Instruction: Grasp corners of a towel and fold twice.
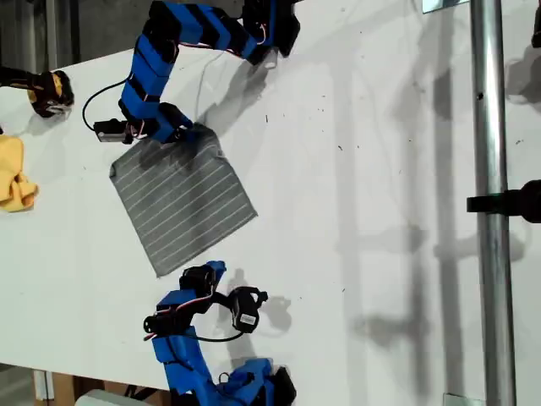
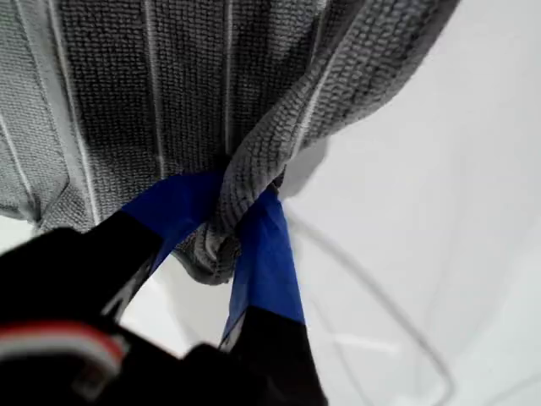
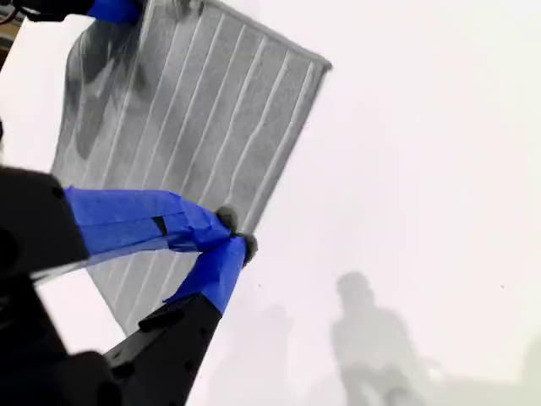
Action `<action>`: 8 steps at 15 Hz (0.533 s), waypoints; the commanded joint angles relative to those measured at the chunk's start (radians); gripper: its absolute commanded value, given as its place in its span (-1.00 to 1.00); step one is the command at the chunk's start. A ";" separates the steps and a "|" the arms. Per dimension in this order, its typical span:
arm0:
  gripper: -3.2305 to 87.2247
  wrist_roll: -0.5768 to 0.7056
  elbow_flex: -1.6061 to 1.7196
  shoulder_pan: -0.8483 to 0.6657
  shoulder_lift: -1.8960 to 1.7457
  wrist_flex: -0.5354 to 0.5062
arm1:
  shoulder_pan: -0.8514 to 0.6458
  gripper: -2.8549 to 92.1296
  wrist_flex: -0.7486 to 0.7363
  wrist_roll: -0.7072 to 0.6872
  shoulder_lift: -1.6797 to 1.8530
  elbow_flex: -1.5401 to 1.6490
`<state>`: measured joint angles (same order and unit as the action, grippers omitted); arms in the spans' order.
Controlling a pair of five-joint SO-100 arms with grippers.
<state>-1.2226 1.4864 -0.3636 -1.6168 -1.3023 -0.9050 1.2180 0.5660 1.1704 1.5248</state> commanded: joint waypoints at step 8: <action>-0.91 0.276 -0.543 0.040 0.357 -0.080 | 0.012 -0.94 0.002 0.011 0.124 0.008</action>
<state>-0.9679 0.9971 -0.3436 -1.2441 -1.3775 -0.9035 1.2180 0.5660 1.1888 1.5386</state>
